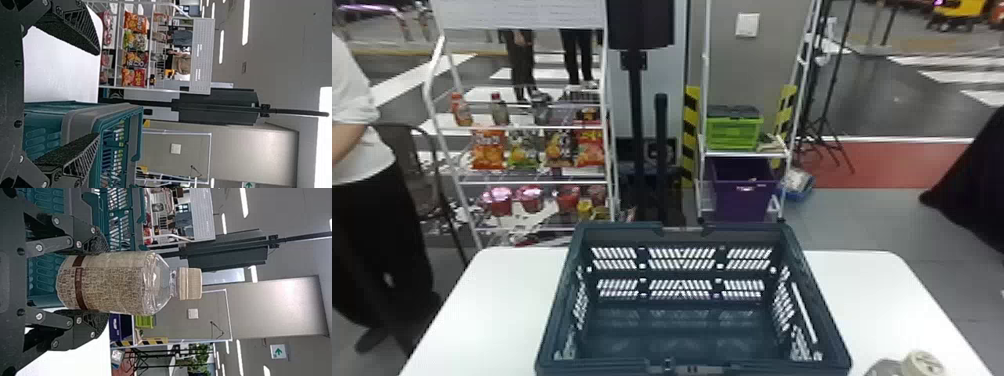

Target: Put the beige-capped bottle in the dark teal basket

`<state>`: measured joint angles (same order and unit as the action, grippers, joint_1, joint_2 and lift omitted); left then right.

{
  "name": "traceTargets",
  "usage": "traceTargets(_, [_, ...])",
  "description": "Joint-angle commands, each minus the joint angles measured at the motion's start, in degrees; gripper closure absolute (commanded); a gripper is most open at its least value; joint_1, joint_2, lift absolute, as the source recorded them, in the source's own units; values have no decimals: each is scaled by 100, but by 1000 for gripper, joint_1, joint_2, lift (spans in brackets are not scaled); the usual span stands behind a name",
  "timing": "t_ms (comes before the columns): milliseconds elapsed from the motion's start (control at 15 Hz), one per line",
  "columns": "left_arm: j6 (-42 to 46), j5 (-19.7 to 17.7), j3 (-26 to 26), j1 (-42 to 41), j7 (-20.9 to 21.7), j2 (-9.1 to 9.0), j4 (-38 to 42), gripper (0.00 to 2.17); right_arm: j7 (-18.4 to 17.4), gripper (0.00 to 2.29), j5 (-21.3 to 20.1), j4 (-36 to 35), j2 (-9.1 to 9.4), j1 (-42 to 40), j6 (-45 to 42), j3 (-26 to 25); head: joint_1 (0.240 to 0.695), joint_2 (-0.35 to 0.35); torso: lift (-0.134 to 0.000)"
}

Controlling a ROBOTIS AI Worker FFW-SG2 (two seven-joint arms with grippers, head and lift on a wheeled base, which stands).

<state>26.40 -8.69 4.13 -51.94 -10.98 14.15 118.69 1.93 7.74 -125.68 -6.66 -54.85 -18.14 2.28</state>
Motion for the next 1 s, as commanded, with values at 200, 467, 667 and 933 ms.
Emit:
traceTargets(200, [0,8,0,0,-1,0,14,157,0,2219,-1,-18,-2,0,0,0,499,0,0])
traceTargets(467, [0,-1,0,0,8,9,14,157,0,2219,-1,-18,-2,0,0,0,499,0,0])
traceTargets(667, [-18,-1,0,-18,-1,27,31,157,0,2219,-18,-114,-11,27,35,0,499,0,0])
traceTargets(933, [-18,-1,0,-27,8,35,31,157,-9,2219,-62,-677,-20,334,1055,18,499,0,0])
